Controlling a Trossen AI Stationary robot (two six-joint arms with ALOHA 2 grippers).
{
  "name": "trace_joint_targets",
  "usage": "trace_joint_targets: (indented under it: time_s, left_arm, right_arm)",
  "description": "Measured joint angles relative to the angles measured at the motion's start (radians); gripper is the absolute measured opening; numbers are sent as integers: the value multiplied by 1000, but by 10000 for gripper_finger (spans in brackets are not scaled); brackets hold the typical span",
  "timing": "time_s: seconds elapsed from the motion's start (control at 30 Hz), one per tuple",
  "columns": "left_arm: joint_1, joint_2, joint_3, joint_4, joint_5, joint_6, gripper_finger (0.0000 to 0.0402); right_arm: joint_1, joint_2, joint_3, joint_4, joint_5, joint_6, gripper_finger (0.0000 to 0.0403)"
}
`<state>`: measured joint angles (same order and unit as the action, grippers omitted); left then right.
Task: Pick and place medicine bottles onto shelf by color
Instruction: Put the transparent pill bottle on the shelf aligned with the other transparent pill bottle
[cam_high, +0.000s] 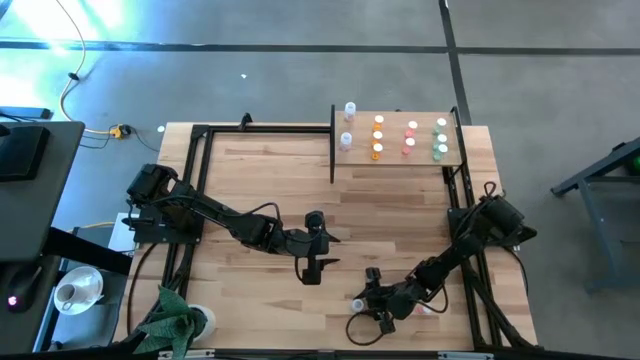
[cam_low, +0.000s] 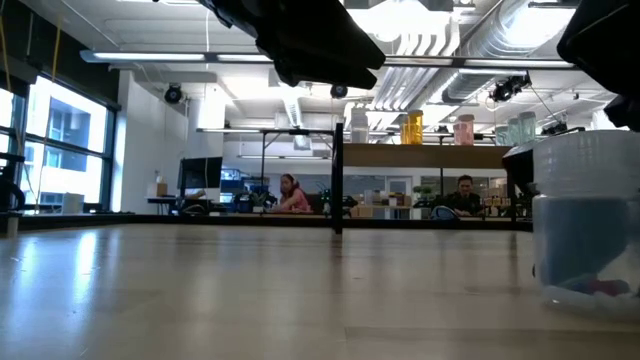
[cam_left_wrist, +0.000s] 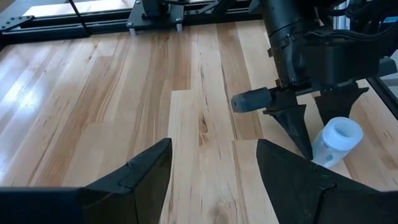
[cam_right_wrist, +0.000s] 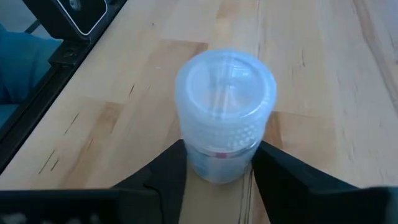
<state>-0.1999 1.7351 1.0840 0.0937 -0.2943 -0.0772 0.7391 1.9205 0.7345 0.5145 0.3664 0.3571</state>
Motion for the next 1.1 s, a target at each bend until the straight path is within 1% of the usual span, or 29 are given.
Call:
trace_joint_targets:
  time_s: [0.13,0.3,0.5,0.57,0.77,0.9,1.1]
  left_arm:
    - [0,0,0,0,0,-2,225]
    - [0,0,0,0,16,-2,225]
    - [3,0,0,0,145,-27,225]
    - [3,0,0,0,169,-27,225]
    - [3,0,0,0,209,-25,225]
    - [3,0,0,0,210,-25,225]
    - [3,0,0,0,208,-25,225]
  right_arm:
    - [-3,0,0,1,0,0,138]
    - [-10,0,0,2,0,0,130]
    - [-36,-37,-1,1,1,0,128]
    - [-50,-56,-1,-2,1,0,128]
    - [-113,-140,-1,-71,1,31,128]
    - [-166,-205,-1,-121,-1,55,127]
    - [-257,-270,-1,-140,-67,73,127]
